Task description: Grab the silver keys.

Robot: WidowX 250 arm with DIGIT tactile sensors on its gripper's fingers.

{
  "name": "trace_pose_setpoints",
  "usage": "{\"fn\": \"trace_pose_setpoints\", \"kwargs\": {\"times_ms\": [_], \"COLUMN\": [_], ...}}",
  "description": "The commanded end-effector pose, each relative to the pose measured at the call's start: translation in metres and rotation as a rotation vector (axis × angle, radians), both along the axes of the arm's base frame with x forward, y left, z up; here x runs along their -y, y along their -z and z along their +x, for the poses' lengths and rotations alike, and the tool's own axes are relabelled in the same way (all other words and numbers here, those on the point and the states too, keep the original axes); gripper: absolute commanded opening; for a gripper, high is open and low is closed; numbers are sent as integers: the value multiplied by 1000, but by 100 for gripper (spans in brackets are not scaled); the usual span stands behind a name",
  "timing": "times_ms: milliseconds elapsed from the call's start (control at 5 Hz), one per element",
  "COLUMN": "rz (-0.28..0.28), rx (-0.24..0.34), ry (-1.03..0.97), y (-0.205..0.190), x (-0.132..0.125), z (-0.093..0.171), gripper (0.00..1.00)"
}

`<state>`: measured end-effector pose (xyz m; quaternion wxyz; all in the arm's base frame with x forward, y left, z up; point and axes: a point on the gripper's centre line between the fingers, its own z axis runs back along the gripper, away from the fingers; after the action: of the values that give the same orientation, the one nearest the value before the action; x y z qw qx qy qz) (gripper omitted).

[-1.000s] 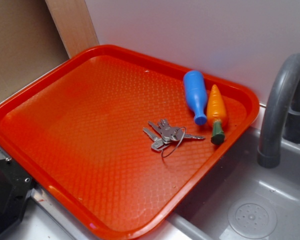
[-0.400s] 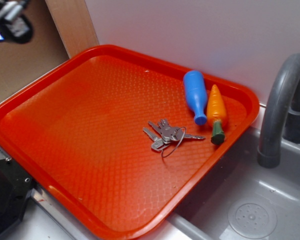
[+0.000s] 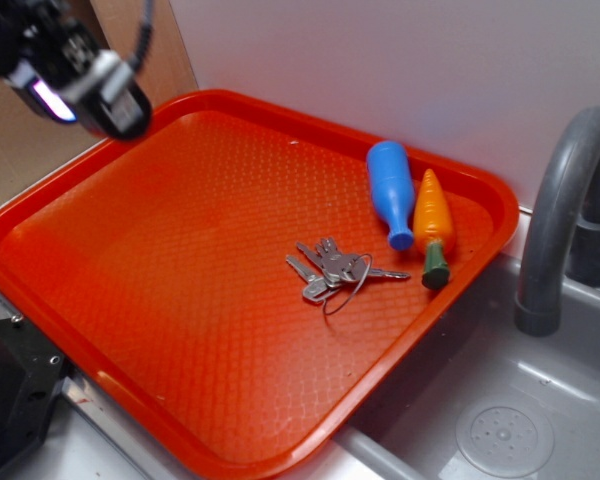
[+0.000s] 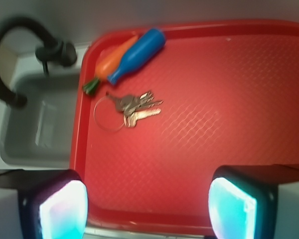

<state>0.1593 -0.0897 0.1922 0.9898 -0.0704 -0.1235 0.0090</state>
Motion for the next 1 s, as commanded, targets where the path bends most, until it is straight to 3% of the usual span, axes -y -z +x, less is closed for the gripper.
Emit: {"fn": "trace_pose_setpoints", "kwargs": {"times_ms": [0,200,800], "rz": [88,137,137], "rx": [99,96,96], "ry": [-134,-153,-153], "y": [8,16,16], "x": [33,38,38], "z": [27,38,38], "gripper": [100,100,100]}}
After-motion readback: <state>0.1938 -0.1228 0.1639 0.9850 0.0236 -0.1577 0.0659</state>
